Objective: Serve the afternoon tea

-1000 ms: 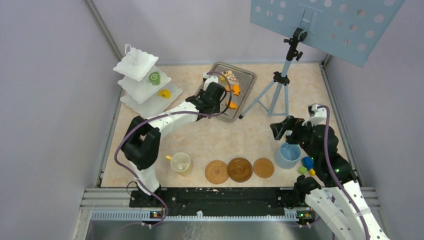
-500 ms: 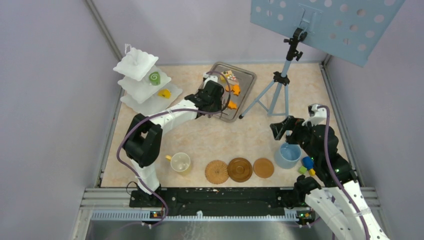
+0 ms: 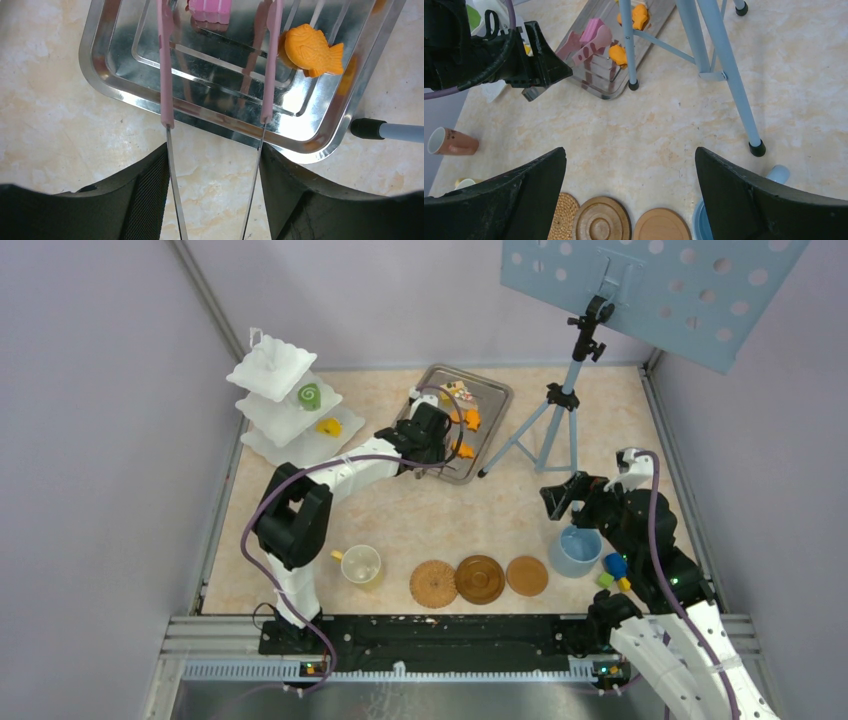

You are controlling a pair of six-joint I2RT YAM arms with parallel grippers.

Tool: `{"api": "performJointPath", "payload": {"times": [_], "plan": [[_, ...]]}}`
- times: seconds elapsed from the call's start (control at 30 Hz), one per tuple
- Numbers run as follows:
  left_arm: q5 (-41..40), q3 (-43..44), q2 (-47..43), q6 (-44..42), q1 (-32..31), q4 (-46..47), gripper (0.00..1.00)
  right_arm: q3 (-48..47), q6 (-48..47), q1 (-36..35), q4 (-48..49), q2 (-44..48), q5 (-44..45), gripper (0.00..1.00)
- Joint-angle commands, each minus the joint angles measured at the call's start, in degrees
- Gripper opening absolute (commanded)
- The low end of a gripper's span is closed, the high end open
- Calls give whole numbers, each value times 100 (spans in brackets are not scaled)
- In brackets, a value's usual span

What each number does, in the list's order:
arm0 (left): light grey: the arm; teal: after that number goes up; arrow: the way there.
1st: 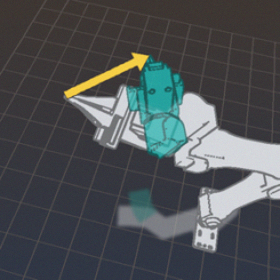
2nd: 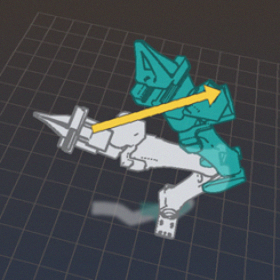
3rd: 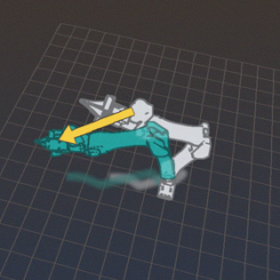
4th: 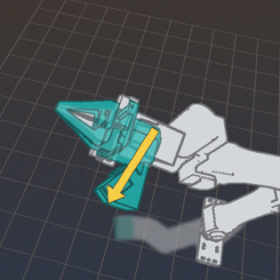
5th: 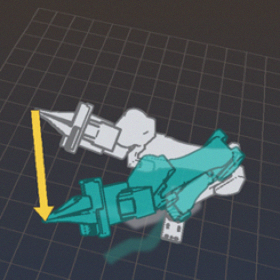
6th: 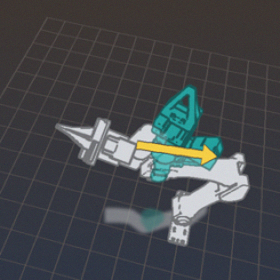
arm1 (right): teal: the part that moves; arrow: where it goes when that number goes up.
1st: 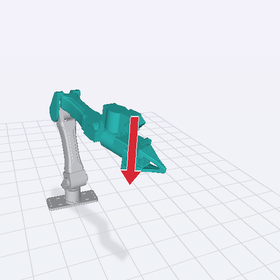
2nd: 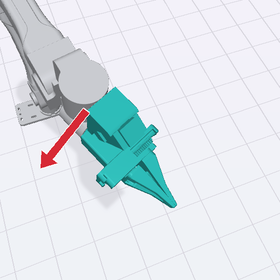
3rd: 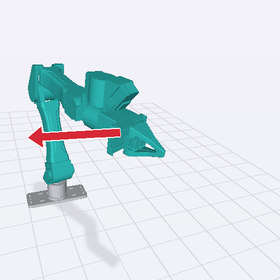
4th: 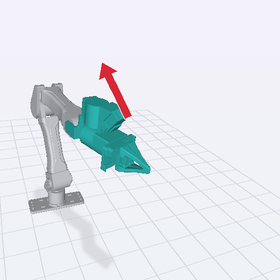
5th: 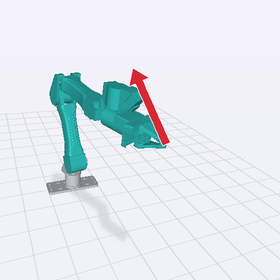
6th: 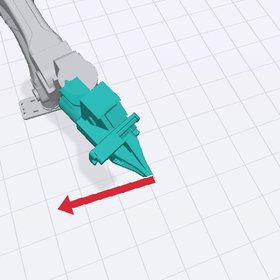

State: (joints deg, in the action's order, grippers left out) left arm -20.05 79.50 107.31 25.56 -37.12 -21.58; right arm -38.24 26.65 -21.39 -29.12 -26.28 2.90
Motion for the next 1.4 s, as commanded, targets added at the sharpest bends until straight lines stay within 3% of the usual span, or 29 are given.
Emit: {"api": "performJointPath", "payload": {"times": [0.0,0.43,0.93,1.37], "plan": [[-119,93,-131,52,20,61,67,9,-5,-60,206,-24,-40,98],[-417,177,-64,-235,16,145,47,1,-11,-59,188,-22,-36,98],[-588,15,-567,-499,11,63,26,18,5,-59,198,-10,-40,98],[-1486,-201,-1154,-873,9,-664,25,20,15,-60,204,43,-62,98]]}}
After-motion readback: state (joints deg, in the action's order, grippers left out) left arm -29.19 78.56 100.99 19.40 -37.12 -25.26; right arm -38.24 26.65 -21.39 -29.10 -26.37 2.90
